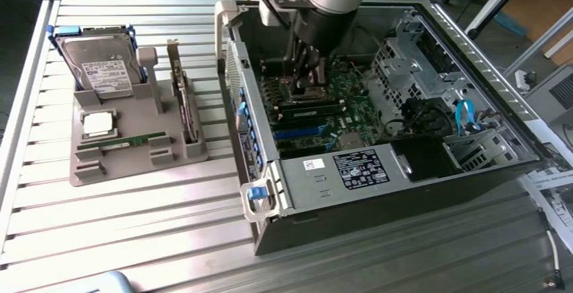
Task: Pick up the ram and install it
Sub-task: 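Press down the ram until it locks into place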
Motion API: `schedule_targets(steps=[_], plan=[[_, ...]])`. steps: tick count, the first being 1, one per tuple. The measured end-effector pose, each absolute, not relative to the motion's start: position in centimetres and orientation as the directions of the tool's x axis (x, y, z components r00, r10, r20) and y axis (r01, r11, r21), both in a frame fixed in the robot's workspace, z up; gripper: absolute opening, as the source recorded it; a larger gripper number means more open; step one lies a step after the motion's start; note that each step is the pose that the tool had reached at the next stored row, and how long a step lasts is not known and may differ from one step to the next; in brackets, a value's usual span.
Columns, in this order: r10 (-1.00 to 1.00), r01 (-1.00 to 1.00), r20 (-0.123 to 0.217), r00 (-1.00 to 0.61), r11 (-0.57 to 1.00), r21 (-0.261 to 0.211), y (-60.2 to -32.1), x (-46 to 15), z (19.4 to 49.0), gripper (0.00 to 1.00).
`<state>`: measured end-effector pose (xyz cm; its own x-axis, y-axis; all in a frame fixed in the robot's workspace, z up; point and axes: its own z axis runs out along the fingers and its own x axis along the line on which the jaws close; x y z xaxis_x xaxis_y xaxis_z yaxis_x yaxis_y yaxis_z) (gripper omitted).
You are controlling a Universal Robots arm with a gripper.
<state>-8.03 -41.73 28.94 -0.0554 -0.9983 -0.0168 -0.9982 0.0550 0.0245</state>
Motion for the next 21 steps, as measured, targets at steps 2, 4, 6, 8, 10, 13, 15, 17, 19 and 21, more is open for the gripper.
schedule_targets(steps=[2,4,6,8,10,13,15,17,19,21], plan=[[-0.998,-0.998,-0.017,-0.055,0.055,0.024,-41.7,-8.0,29.1,0.11],[-0.998,-0.998,-0.017,-0.055,0.055,0.024,-41.7,-7.8,29.2,0.11],[-0.998,-0.998,-0.017,-0.055,0.055,0.025,-41.7,-7.4,29.2,0.11],[-0.998,-0.998,-0.017,-0.055,0.055,0.027,-41.7,-6.8,29.2,0.11],[-0.998,-0.998,-0.016,-0.055,0.055,0.031,-41.7,-6.1,29.2,0.11],[-0.998,-0.998,-0.016,-0.056,0.055,0.034,-41.7,-5.4,29.2,0.11],[-0.998,-0.998,-0.016,-0.056,0.055,0.035,-41.7,-5.0,29.2,0.11],[-0.998,-0.998,-0.016,-0.056,0.055,0.036,-41.7,-4.5,29.2,0.11],[-0.998,-0.998,-0.016,-0.056,0.055,0.039,-41.7,-3.8,29.2,0.11],[-0.998,-0.998,-0.016,-0.056,0.055,0.041,-41.7,-3.3,29.2,0.11]])
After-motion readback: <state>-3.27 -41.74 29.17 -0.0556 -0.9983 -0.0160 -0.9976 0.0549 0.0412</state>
